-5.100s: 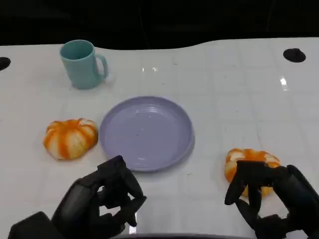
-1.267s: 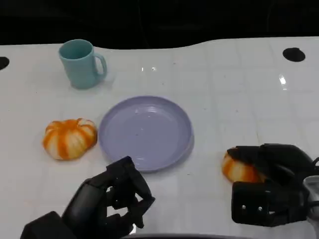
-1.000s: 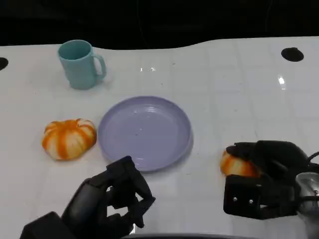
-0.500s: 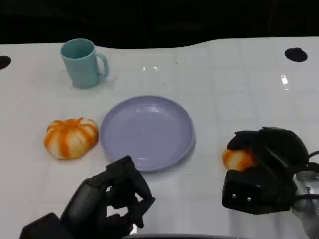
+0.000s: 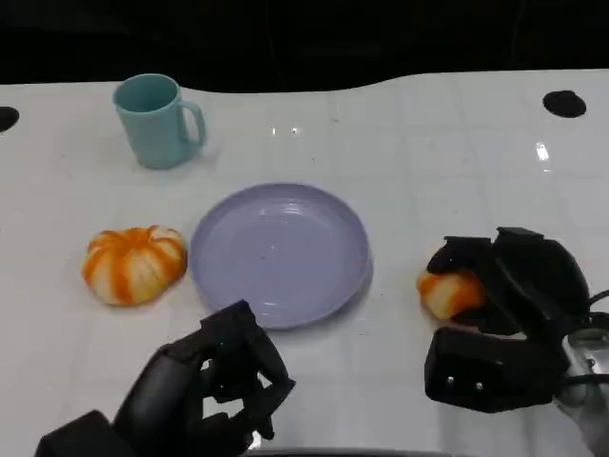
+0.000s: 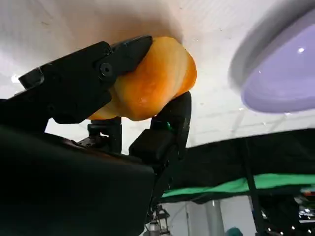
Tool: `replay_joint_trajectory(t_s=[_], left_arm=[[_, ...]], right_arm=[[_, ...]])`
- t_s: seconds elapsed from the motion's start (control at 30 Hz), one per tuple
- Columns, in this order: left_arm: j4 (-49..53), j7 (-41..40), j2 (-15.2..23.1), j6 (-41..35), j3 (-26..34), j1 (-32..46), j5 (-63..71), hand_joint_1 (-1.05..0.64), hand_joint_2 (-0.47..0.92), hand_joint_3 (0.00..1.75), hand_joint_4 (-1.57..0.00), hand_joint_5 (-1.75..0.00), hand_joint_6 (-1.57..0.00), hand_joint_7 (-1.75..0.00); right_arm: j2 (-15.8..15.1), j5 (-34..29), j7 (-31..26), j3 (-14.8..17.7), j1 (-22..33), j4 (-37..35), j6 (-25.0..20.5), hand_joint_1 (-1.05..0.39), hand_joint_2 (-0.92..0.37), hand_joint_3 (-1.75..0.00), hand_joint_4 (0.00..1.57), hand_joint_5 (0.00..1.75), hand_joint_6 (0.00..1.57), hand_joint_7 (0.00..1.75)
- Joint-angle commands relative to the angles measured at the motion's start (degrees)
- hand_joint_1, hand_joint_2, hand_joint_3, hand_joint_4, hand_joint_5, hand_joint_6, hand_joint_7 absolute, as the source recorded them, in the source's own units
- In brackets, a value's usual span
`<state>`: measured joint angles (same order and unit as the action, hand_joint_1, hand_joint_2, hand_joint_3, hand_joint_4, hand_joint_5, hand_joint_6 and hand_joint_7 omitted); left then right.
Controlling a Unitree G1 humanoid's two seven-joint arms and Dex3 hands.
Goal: Grasp the bread from the table and place it into the plate.
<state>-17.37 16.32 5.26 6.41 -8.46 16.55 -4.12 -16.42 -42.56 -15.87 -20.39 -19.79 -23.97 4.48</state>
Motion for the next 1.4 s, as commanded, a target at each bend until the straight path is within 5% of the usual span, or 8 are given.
replay_joint_trajectory(t_s=[0.03, 0.23, 0.43, 0.83, 1.23, 1.33, 1.4], left_arm=[[-0.72, -0.14, 0.71, -0.60, 0.48, 0.06, -0.55, -0.55, 0.92, 0.44, -0.69, -1.75, -0.49, -1.72], [0.23, 0.00, 1.01, 0.44, 0.55, -0.31, -0.19, -0.54, 0.92, 0.44, -0.69, -1.75, -0.49, -1.73], [0.34, -0.26, 1.15, 1.22, 0.21, -0.36, 0.79, -0.53, 0.92, 0.45, -0.69, -1.75, -0.49, -1.73], [-0.49, 0.26, 0.81, 0.81, -0.74, 1.44, -1.02, -0.52, 0.92, 0.44, -0.69, -1.75, -0.50, -1.71], [-0.73, -0.65, 0.15, 1.56, -2.29, 2.23, -0.13, -0.52, 0.92, 0.43, -0.68, -1.75, -0.48, -1.73], [-0.90, -0.86, -0.04, 1.36, -2.55, 2.31, 0.02, -0.52, 0.92, 0.43, -0.68, -1.75, -0.48, -1.74], [-1.12, -0.94, -0.14, 1.00, -2.63, 2.35, -0.07, -0.51, 0.92, 0.43, -0.68, -1.75, -0.48, -1.74]], right_arm=[[-0.77, 2.52, 0.48, 1.88, 0.67, 4.31, 1.65, -0.14, -0.70, -0.45, 0.88, 1.75, 0.84, 1.31], [0.84, 7.01, 0.72, 3.41, 0.43, 8.42, 6.10, -0.08, -0.37, -1.19, 0.93, 1.75, 0.73, 1.73], [2.40, 10.95, 3.88, 3.75, -1.51, 11.40, 8.46, -0.08, -0.24, -1.51, 0.97, 1.75, 0.76, 1.74], [9.69, 12.25, 9.10, 1.07, -7.62, 6.70, 7.62, -0.13, -0.22, -1.57, 0.97, 1.75, 0.75, 1.75], [17.42, 11.62, 4.75, -0.71, -19.53, -15.54, 10.64, -0.14, -0.26, -1.47, 0.96, 1.75, 0.75, 1.74], [18.89, 12.40, 5.47, -0.29, -21.77, -19.36, 9.56, -0.16, -0.31, -1.37, 0.90, 1.75, 0.75, 1.53], [19.53, 13.62, 7.73, 0.13, -23.02, -21.22, 8.69, -0.18, -0.42, -1.12, 0.71, 1.68, 0.73, 1.09]])
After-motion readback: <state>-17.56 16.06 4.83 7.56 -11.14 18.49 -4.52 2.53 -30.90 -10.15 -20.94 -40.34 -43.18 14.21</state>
